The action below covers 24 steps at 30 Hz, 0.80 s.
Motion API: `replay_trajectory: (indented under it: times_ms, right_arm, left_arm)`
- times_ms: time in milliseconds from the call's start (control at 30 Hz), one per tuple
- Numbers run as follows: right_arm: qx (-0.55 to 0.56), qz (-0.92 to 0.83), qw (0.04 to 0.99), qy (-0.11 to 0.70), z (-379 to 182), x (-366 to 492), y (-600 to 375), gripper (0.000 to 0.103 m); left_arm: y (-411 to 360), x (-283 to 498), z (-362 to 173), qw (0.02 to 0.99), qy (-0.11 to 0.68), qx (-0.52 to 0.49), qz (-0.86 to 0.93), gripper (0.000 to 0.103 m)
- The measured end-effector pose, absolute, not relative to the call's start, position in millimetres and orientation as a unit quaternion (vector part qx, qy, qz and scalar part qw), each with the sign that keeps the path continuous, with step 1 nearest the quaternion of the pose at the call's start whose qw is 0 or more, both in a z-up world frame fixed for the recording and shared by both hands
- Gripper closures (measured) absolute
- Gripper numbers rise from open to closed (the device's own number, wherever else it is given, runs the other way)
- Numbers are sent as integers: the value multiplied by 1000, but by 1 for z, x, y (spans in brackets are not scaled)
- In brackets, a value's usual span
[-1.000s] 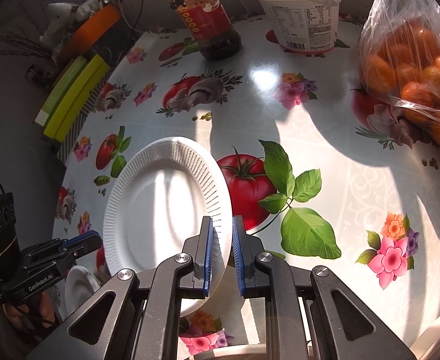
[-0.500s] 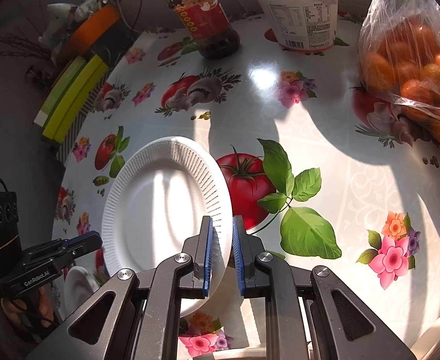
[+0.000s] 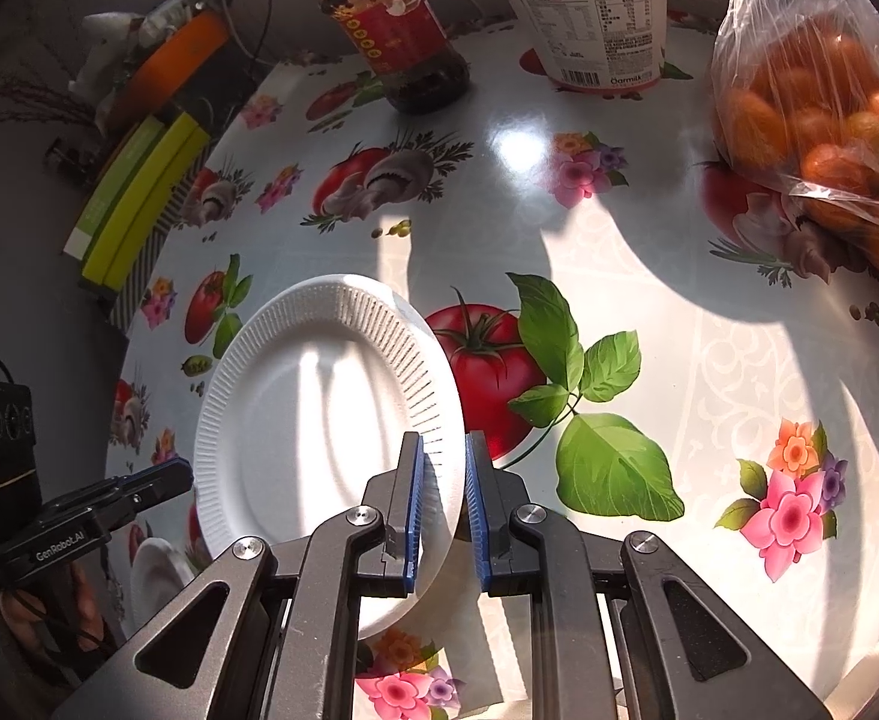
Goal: Organize plates and bowls
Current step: 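Lift the gripped white paper plates with both tools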
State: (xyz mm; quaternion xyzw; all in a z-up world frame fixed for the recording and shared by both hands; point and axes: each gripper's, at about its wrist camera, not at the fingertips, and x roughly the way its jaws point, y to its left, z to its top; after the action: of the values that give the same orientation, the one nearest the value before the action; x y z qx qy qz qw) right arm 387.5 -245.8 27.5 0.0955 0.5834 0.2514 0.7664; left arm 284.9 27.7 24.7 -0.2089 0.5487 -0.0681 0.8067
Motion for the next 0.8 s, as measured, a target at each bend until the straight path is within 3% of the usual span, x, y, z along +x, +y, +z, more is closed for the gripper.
replay_trajectory:
  times_ms: [500,567,700,800]
  right_arm:
    - [93,251,767,583,26,388,-245,89]
    - [94,251,767,584,26,389,-245,89]
    - [94,248,766,586,23,388,-245,88]
    - [96,247,765,587,21,388,-246,88]
  left_arm:
    - [32,284,24,804,546,-226,-72,92]
    - [34,283,23,800,545,-237,-82,89]
    - [36,283,22,796,547,-245,-83,70]
    - [34,283,20,792,551,-250,-86,69]
